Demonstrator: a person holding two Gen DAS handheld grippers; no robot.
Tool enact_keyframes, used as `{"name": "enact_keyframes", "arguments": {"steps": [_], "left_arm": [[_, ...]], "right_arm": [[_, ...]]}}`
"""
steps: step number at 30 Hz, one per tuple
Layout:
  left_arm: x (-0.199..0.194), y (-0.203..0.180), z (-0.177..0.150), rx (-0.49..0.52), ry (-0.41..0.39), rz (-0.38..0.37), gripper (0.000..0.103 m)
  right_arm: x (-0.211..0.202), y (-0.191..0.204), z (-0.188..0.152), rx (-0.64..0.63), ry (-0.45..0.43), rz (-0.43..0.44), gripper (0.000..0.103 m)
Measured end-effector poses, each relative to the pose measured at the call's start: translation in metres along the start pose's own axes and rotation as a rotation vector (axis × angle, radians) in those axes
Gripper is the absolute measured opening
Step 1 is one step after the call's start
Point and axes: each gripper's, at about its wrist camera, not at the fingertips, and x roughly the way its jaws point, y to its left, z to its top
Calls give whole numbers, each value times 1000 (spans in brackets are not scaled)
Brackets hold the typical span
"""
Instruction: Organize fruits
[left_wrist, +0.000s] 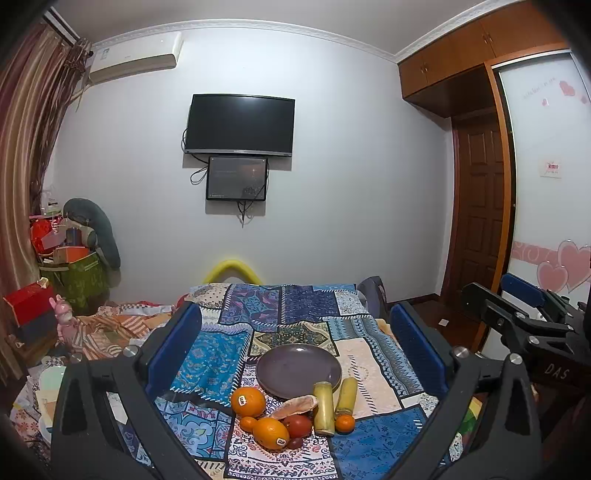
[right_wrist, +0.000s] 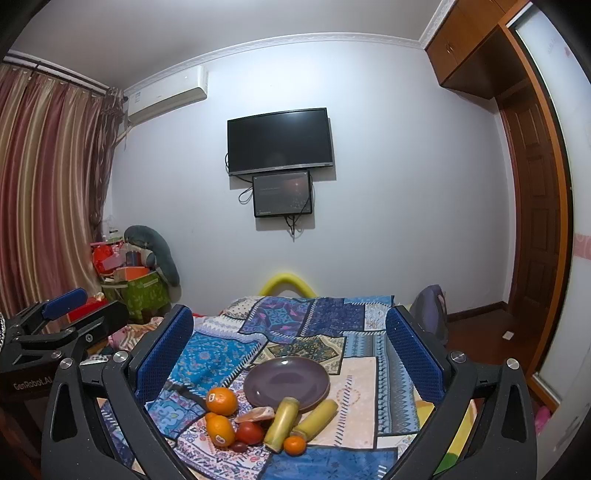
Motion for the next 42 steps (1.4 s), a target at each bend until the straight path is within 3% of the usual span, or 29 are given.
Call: {"name": "enact_keyframes", "arguments": {"steps": [32,42], "left_arm": [[4,2,1,0,6,2,103],[47,25,-13,-37,107,28,103]], "right_arm": [[4,1,-4,-11,13,-6,103],[35,-12,-18,-26,92,-90,103]]}}
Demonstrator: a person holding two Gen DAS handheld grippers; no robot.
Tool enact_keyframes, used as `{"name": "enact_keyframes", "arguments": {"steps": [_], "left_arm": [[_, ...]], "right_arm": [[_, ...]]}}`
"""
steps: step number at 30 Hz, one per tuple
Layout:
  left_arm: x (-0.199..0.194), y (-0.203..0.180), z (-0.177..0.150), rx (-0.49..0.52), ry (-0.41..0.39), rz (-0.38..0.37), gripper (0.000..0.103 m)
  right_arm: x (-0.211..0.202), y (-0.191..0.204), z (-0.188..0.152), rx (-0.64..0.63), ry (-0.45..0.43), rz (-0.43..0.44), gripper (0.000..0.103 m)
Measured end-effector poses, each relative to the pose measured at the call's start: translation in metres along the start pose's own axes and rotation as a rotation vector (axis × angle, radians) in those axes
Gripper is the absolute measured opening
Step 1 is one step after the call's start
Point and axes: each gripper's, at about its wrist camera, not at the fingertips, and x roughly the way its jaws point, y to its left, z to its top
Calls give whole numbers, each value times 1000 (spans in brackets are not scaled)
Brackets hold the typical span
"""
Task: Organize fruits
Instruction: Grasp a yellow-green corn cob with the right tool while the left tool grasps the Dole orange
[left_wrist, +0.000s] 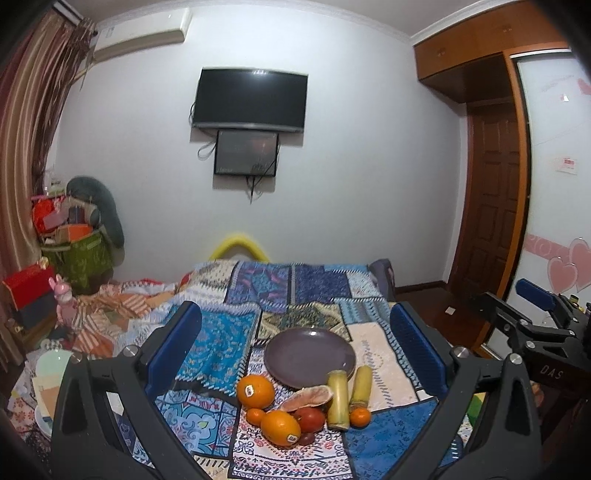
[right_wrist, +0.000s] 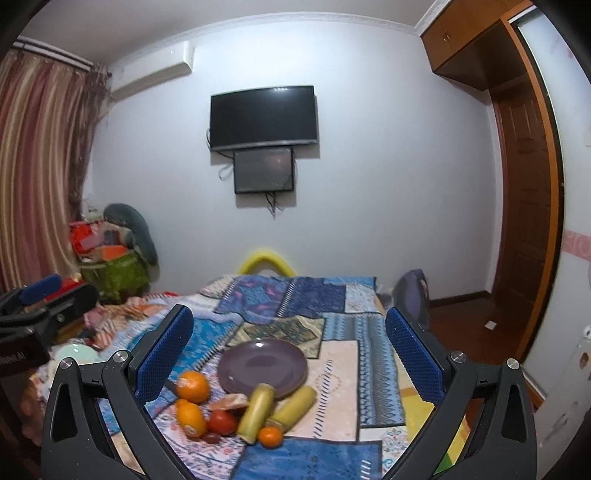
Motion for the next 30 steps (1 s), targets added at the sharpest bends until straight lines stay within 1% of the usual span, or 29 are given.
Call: {"name": "enact_keyframes", "arguments": {"steps": [2,4,6,8,9,11,13,15,17,19,22,25,30], "left_arm": [[16,8,-4,-6,38,8,100],[31,14,-9,-5,74,25,91],[47,20,-14,0,113,40,89],[64,29,-19,1,152,55,88],[70,32,-22,0,164,63,86],[87,40,-29,-11,206,85,83],[103,47,-38,-18,251,91,81],[118,53,-49,-15,291,98,81],[135,56,-61,-11,336,102,81],[151,60,-72,-11,383,104,81],[171,66,-85,-17,436,118,81],[190,72,-97,-30,489,111,81],[210,76,-116,-37,553,83,81]], "right_arm": [[9,-3,-4,-7,23,-18,103],[21,-6,-11,-15,55,-32,102],[30,-10,-16,-21,87,-36,99],[43,-15,-22,-26,133,-25,90],[47,-17,-24,-29,156,-19,87],[61,-21,-30,-26,217,-3,77],[78,-27,-38,-11,286,8,76],[90,-33,-45,1,334,10,73],[104,-39,-54,12,385,14,67],[118,-44,-64,29,444,35,65],[137,-48,-79,49,527,58,65],[153,-47,-92,52,583,65,65],[177,-43,-109,66,663,100,65]]}}
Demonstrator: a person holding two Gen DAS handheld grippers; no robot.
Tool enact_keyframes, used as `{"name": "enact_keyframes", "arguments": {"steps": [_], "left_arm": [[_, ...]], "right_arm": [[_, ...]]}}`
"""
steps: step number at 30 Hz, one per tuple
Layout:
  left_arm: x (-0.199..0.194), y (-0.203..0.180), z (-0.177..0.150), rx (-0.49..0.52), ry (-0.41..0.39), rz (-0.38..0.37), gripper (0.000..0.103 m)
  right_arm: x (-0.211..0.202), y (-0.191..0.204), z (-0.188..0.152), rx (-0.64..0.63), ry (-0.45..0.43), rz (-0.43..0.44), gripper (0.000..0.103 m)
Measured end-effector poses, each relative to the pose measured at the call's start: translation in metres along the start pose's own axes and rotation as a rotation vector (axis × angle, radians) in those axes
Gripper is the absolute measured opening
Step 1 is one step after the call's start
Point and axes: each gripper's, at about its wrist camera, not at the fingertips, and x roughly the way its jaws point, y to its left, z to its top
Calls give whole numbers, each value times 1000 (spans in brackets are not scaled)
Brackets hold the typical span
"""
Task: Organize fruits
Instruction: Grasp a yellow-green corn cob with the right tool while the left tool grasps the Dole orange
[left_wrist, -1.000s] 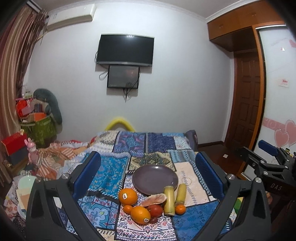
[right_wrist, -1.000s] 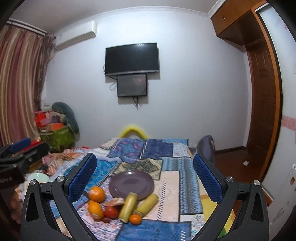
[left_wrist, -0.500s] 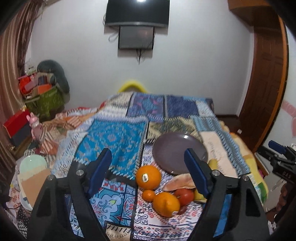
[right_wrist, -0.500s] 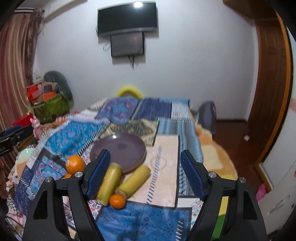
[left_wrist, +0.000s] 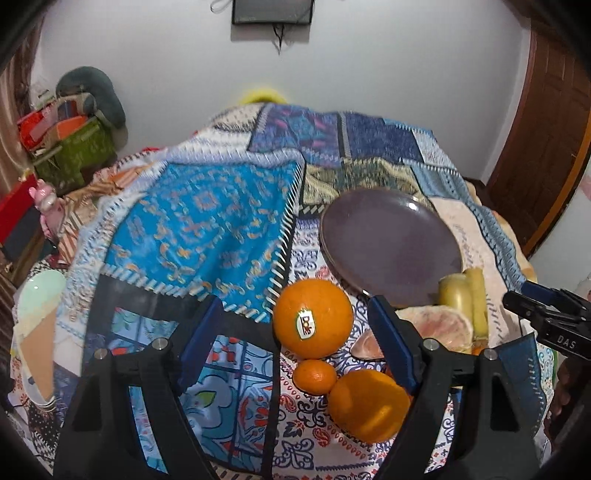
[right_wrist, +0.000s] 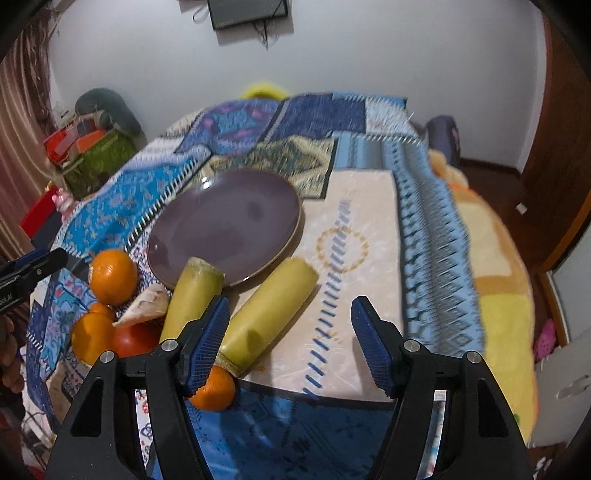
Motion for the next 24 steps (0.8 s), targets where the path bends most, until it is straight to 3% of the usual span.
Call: {"name": "enact_keyframes", "arguments": {"steps": [9,21,24], "left_arm": [[33,-6,-4,16,57,-30,81],[66,-5,-7,-39,125,-62,81],[68,-3,-7,-57,123,-65,81]], "right_arm": [[34,5,5,11,70,47,65],[58,2,2,48,142,84,65],[59,3,3,18,145,84,55]]}}
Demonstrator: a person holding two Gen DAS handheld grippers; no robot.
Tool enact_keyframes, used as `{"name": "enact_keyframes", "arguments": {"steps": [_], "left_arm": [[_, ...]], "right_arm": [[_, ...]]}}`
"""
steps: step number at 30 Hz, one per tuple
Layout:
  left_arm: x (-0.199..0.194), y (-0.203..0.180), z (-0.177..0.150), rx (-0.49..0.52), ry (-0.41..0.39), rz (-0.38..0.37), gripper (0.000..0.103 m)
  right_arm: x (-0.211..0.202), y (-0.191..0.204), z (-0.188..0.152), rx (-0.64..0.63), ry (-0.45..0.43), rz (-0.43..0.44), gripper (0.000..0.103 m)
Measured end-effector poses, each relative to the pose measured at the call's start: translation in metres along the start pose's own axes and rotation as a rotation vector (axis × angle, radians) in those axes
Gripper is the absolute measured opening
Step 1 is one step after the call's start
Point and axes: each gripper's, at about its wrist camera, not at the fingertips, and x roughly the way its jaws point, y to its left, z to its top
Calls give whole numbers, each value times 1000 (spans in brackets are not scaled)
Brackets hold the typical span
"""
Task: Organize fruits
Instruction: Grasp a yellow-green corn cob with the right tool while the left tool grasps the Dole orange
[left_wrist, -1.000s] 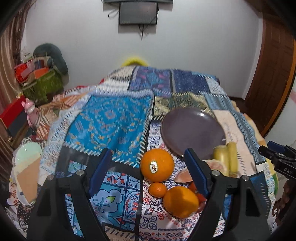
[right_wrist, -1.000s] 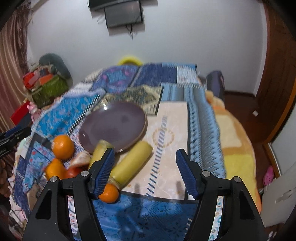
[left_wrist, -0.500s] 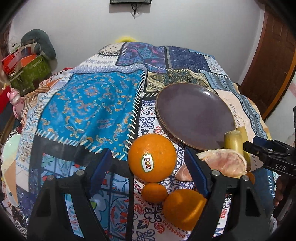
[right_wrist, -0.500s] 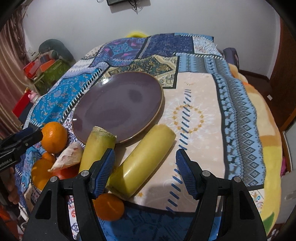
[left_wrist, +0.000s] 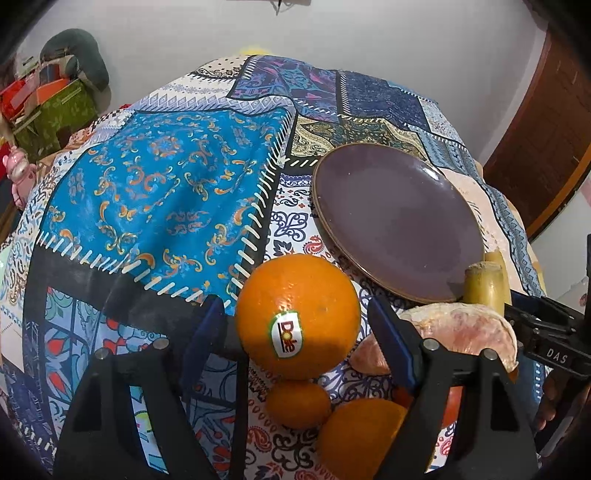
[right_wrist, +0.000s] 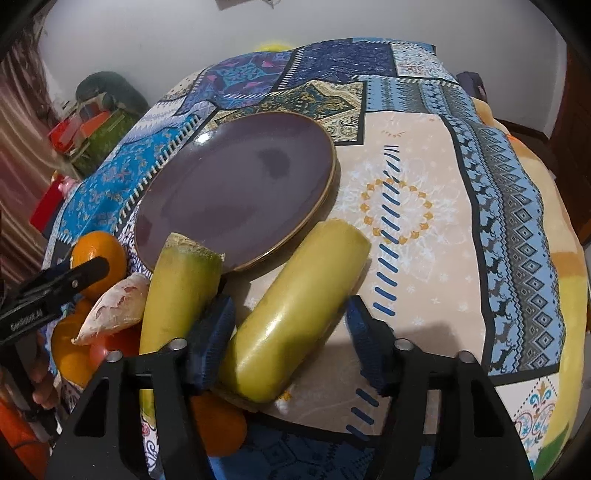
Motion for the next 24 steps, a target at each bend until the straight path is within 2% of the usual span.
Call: {"name": "enact_keyframes", "arguments": {"steps": [2,4,8,12,24], "left_arm": [[-1,0,1,-2,-13,-6,77],[-3,-1,1,4,-20,-4,69],[-3,-3,1,11,-17,-6,68],[-3,-3,1,14,-19,-6,68],[-18,-7,4,49,-26,-6,66]], "right_arm": [[-2,1,0,-25,-9,-22,48],[-5,-2,0,-40,-13,-30,44],[-14,-17,-2,-26,-5,-23,36],[-19,-27,-6,-40,4,-69,36],[-4,-32,4,-19,23,-55,38]]}}
